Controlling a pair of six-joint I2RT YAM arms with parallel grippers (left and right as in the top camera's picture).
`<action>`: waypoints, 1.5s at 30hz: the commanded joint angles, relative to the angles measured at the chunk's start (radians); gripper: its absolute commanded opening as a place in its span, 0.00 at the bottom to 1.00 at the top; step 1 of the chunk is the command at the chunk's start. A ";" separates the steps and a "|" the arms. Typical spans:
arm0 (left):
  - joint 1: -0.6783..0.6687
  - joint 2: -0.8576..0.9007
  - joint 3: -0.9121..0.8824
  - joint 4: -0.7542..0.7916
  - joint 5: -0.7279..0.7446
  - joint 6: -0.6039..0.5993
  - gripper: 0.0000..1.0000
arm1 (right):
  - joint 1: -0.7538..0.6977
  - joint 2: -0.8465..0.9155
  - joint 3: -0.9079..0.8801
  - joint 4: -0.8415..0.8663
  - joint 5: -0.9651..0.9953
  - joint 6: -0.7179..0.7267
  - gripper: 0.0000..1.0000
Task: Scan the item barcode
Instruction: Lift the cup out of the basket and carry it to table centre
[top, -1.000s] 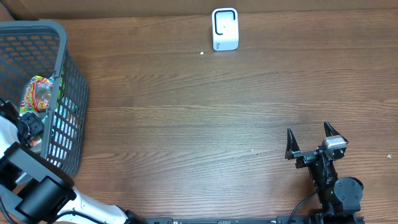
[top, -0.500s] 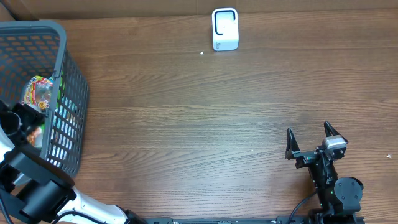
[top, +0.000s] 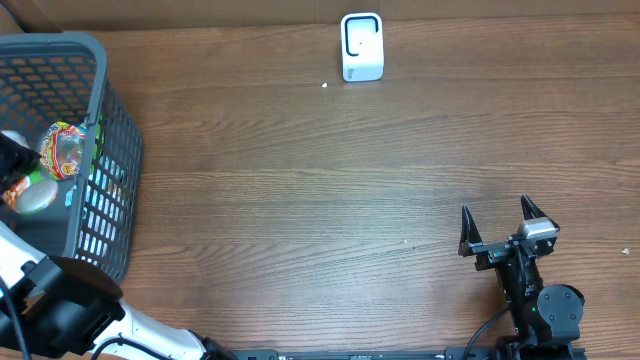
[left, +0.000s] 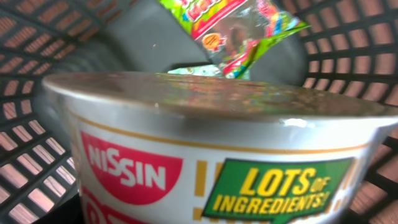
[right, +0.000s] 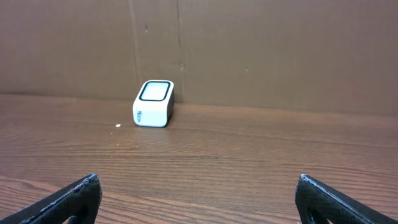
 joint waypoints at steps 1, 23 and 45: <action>-0.040 -0.015 0.129 -0.052 0.007 -0.014 0.55 | -0.006 -0.008 -0.010 0.004 0.005 0.003 1.00; -0.774 -0.087 0.313 -0.156 -0.070 -0.075 0.59 | -0.006 -0.008 -0.010 0.004 0.005 0.003 1.00; -1.096 -0.087 -0.777 0.524 -0.151 -0.359 0.60 | -0.006 -0.008 -0.010 0.004 0.005 0.003 1.00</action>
